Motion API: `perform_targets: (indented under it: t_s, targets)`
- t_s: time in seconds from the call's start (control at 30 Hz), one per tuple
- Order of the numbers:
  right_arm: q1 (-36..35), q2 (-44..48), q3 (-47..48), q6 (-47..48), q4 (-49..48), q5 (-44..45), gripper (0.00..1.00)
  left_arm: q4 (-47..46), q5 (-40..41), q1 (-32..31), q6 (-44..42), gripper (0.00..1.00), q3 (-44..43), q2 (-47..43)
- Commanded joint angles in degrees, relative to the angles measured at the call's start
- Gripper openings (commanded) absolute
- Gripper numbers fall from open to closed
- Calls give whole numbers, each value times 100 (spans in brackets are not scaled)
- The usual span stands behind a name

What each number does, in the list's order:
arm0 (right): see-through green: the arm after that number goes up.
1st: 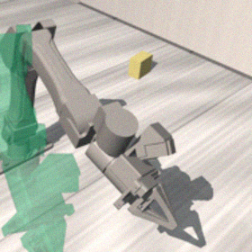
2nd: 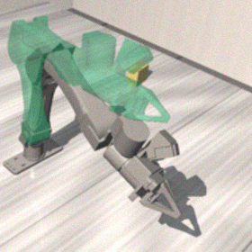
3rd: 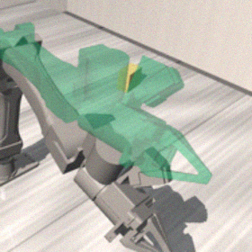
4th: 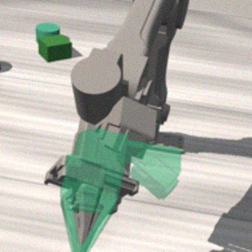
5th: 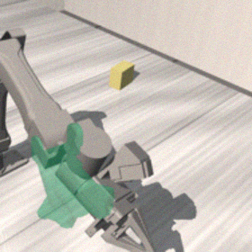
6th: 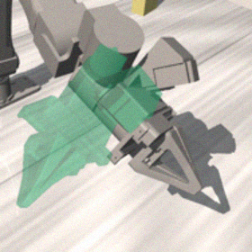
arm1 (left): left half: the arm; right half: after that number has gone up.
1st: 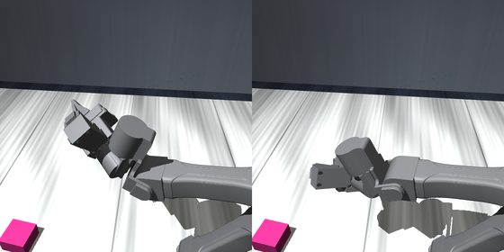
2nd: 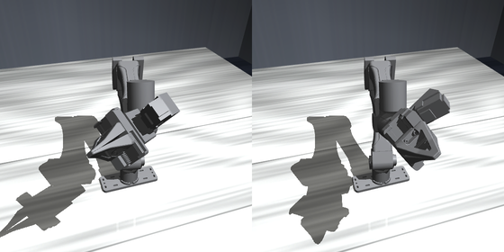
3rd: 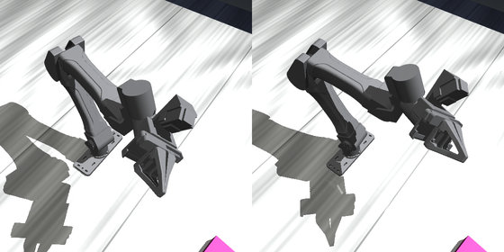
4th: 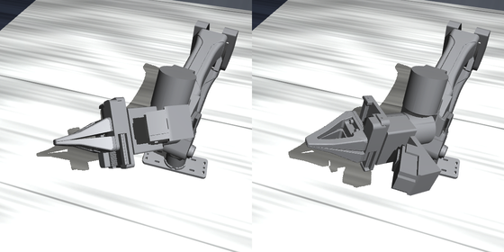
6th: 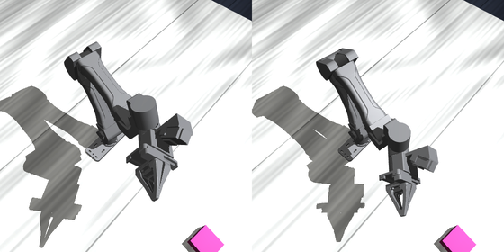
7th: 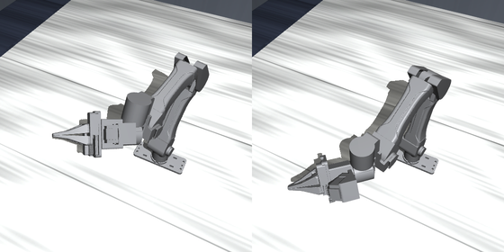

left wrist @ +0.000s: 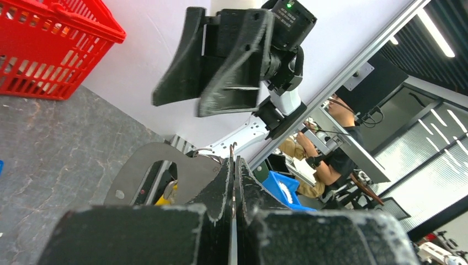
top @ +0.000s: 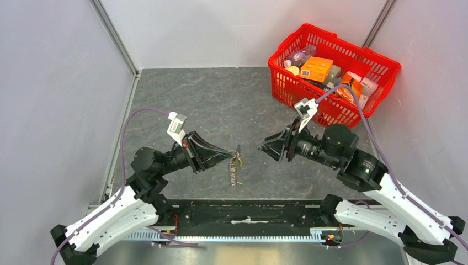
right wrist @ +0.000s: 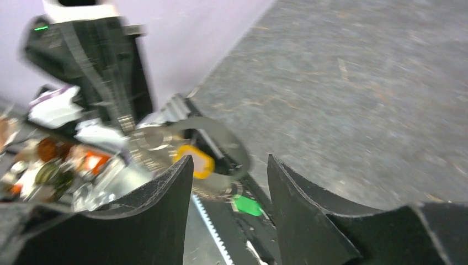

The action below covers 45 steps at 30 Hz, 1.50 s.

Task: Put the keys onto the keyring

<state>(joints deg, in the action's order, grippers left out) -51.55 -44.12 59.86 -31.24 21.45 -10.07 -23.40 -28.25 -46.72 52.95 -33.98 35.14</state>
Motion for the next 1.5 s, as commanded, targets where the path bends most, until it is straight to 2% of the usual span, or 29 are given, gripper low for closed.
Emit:
perform_targets:
  t_s: [0.0, 0.37, 0.7, 0.87, 1.13, 1.47]
  targets:
    - [-17, -422, 223, -74, 1218, 1683, 59, 477, 320, -4, -558, 2, -97, -267]
    - [363, -1635, -416, -964, 1504, 3279, 54, 1481, 381, -4, -1002, 2, -315, -581]
    - [1207, -2300, -1657, -1800, 509, 3062, 50, 1706, 208, -4, -1060, 2, -259, -638]
    - [1287, -2618, -2170, -1997, -260, 3083, 48, 1698, 153, -4, -1076, 2, -194, -656]
    - [1332, -3114, -2472, -2236, -1067, 3185, 44, 1664, 113, -4, -1085, 2, -122, -716]
    - [1354, -3540, -2691, -2398, -1577, 3527, 40, 1685, 61, -4, -1076, 2, -123, -750]
